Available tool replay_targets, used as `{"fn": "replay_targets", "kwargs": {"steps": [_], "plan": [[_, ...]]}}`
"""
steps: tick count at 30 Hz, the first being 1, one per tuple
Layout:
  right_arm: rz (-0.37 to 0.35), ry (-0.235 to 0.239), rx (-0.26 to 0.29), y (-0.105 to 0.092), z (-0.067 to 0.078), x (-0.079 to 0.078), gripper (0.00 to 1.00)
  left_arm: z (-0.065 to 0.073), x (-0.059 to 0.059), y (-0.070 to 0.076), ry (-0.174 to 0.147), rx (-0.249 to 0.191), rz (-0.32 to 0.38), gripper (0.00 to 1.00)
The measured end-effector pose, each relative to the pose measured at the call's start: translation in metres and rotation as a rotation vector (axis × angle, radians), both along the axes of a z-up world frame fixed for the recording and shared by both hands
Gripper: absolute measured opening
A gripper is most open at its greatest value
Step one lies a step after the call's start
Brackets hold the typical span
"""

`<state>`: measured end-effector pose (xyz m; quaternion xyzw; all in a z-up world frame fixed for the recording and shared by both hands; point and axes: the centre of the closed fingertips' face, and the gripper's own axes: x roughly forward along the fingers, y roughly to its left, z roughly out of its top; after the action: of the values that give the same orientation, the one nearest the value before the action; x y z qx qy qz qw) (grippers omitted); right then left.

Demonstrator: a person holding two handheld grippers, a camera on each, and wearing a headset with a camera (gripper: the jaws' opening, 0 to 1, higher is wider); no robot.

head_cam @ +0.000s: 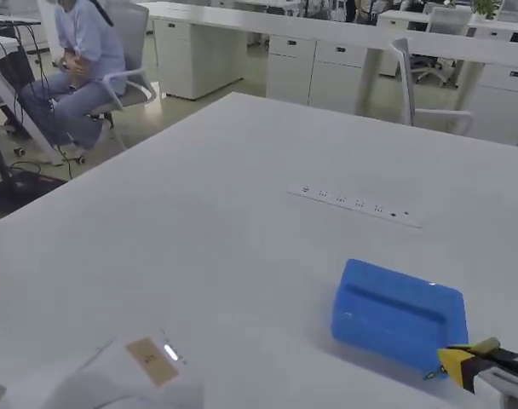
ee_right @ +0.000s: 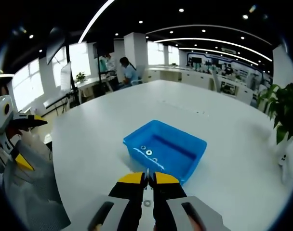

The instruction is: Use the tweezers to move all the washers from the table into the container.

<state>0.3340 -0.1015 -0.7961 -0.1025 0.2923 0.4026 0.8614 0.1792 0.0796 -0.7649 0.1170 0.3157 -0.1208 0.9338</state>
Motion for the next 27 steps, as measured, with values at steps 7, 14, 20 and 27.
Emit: {"fn": "replay_targets", "kwargs": {"steps": [7, 14, 20, 27], "plan": [[0.013, 0.02, -0.054, -0.006, -0.02, -0.008, 0.03, 0.0, 0.0, 0.001, -0.003, 0.0, 0.006, 0.95], [0.004, 0.029, -0.056, -0.012, -0.023, -0.005, 0.03, 0.001, 0.0, 0.001, -0.002, -0.003, 0.011, 0.95], [0.019, 0.043, -0.083, -0.011, -0.031, -0.009, 0.04, 0.001, 0.001, 0.001, 0.0, 0.0, 0.009, 0.95], [0.027, 0.036, -0.097, -0.01, -0.032, -0.011, 0.03, -0.001, 0.0, 0.0, 0.003, -0.002, 0.011, 0.94]]}}
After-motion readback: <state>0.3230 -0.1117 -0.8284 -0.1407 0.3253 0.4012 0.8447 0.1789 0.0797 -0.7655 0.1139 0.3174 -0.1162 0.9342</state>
